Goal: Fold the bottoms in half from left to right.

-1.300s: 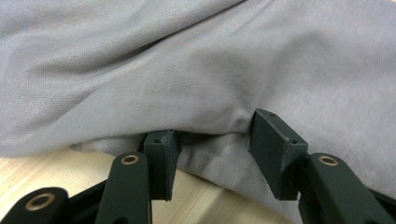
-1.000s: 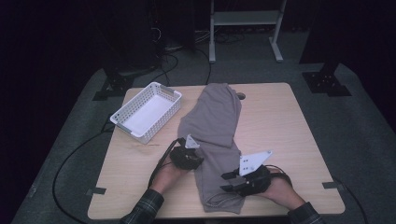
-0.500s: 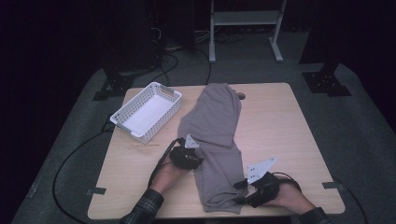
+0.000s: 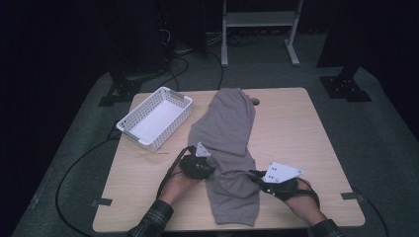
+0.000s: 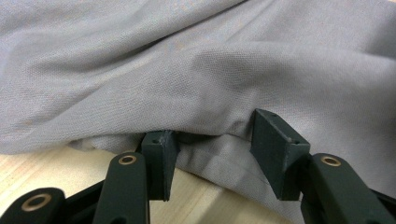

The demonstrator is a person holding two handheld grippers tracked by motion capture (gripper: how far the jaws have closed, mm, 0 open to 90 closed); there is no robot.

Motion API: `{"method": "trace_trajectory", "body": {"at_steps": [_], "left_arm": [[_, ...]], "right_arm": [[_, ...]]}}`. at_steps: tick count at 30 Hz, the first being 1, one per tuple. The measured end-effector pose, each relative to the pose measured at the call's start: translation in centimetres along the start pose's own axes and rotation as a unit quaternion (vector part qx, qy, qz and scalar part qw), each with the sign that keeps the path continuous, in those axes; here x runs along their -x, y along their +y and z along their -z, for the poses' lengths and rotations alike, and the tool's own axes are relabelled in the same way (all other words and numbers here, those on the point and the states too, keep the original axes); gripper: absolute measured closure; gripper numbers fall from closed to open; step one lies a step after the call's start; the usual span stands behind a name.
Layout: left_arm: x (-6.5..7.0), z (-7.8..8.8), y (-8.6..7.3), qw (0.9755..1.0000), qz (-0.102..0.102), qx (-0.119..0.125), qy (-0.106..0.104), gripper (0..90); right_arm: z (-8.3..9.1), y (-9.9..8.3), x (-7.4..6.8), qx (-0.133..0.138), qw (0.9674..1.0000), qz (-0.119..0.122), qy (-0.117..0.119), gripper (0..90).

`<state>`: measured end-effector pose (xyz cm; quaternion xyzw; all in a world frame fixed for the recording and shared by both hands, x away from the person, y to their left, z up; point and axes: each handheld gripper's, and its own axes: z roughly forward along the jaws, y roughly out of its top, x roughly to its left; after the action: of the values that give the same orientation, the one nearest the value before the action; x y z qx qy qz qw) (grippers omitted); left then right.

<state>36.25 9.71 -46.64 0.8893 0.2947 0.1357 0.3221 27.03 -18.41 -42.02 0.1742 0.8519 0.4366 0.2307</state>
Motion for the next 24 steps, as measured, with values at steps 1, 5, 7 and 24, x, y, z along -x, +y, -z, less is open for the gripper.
{"method": "trace_trajectory", "body": {"at_steps": [1, 5, 7, 24], "left_arm": [[0.0, 0.0, 0.0, 1.0000, 0.000, 0.000, 0.000, 50.2], [0.0, 0.0, 0.0, 1.0000, 0.000, 0.000, 0.000, 50.3], [0.0, 0.0, 0.0, 1.0000, 0.001, 0.000, 0.000, 50.3], [0.0, 0.0, 0.0, 1.0000, 0.002, -0.001, 0.000, 50.3]], "right_arm": [[0.2, 0.1, 0.0, 0.001, 0.9999, 0.000, 0.011, 82.4], [-0.9, -0.9, -1.0, -0.049, 0.9957, 0.017, 0.076, 82.4], [-1.4, -1.5, -1.8, -0.074, 0.9916, 0.031, 0.101, 82.4], [-2.0, -3.3, -4.6, -0.131, 0.9584, 0.011, 0.253, 49.2]]}}
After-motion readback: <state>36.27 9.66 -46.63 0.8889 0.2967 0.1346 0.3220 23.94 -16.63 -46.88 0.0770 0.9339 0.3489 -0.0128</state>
